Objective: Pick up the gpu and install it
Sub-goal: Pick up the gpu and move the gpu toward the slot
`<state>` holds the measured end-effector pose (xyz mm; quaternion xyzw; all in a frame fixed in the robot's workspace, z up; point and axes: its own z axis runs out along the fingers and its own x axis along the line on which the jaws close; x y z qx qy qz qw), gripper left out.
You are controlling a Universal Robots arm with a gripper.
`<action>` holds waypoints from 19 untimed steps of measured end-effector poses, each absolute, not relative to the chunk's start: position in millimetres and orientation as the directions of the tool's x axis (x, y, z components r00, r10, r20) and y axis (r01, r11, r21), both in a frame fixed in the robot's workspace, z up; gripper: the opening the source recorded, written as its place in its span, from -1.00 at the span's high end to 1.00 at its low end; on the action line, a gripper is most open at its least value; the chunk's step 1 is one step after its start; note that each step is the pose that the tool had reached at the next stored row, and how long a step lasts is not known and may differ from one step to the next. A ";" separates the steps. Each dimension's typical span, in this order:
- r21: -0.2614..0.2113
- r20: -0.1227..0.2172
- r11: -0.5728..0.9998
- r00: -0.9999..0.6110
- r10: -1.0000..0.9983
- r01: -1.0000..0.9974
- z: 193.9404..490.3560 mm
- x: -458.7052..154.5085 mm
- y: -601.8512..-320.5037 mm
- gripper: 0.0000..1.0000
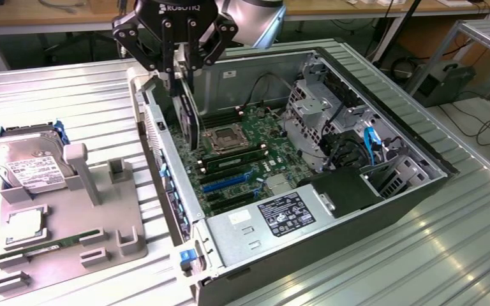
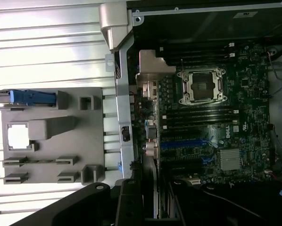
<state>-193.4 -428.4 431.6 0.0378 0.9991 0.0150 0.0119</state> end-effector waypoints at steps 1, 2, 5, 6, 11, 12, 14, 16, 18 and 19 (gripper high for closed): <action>0.031 -0.023 0.997 -0.997 0.076 0.075 431.6 -193.1 -428.4 0.47; 0.031 -0.023 0.997 -0.997 0.076 0.075 431.6 -192.8 -428.4 0.47; 0.031 -0.023 0.997 -0.997 0.076 0.075 431.5 -191.7 -428.4 0.47; 0.031 -0.023 0.997 -0.997 0.076 0.075 431.5 -191.3 -428.4 0.47; 0.030 -0.023 0.997 -0.997 0.076 0.075 431.4 -189.5 -428.4 0.47; 0.030 -0.023 0.997 -0.997 0.076 0.075 431.4 -188.8 -428.4 0.47; 0.030 -0.023 0.997 -0.997 0.076 0.075 431.4 -188.0 -428.4 0.47; 0.030 -0.023 0.997 -0.997 0.076 0.075 431.3 -187.3 -428.4 0.47; 0.030 -0.023 0.997 -0.997 0.076 0.075 431.3 -186.6 -428.4 0.47; 0.030 -0.023 0.997 -0.997 0.076 0.075 431.3 -186.2 -428.4 0.47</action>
